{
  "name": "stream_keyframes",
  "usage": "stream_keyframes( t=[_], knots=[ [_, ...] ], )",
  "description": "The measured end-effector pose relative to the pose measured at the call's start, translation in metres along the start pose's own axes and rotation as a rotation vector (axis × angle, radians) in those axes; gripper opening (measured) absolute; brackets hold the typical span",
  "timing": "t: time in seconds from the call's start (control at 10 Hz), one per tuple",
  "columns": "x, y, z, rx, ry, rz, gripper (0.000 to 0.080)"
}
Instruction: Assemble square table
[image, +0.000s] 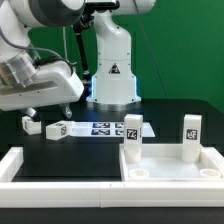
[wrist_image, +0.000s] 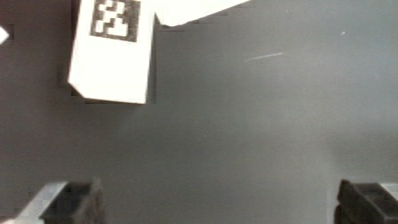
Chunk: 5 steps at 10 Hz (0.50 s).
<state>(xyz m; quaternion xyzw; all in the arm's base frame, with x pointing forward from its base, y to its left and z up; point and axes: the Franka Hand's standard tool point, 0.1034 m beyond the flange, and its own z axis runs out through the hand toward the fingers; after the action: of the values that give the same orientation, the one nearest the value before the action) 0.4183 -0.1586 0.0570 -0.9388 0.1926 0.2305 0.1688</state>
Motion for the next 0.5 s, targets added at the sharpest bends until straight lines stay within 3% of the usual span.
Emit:
stream_keyframes(
  t=[0.1,0.2,0.3,0.5],
  knots=[
    [-0.009,0.003,0.005,0.012,-0.113,0.0,0.0648],
    [-0.02,0.02,0.013,0.014,-0.271,0.024,0.0648],
    [-0.013,0.028,0.017,0.005,-0.314,0.035,0.0648],
    [-0.012,0.025,0.018,0.003,-0.32,0.027,0.0648]
  ],
)
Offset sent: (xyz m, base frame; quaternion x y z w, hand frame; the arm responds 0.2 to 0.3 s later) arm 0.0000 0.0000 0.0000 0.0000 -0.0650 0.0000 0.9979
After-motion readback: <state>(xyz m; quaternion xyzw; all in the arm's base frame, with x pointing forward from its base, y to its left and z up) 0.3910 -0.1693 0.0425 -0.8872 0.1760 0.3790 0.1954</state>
